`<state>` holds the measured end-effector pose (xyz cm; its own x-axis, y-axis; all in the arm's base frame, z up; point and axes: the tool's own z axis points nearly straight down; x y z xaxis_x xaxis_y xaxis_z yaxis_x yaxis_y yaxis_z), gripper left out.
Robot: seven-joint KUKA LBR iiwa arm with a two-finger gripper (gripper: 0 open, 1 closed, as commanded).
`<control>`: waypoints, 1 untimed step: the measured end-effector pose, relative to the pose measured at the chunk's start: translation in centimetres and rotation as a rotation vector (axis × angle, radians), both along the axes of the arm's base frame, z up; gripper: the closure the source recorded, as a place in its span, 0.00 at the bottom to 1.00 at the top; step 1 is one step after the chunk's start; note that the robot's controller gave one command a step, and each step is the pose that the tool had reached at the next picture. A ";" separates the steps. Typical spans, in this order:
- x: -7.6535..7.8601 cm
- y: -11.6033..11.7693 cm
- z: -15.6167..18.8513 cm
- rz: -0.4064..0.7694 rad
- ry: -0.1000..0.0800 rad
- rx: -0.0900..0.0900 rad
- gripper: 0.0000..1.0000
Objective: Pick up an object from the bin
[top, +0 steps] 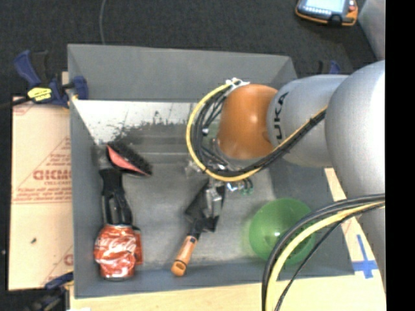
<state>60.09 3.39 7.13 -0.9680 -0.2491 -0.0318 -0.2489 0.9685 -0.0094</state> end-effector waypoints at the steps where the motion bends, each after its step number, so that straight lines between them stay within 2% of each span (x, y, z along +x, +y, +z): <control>1: 0.7 -1.7 0.1 0.031 -0.009 -0.002 1.00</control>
Offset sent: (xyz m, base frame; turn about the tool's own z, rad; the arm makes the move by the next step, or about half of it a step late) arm 0.0000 0.0000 0.0000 0.0000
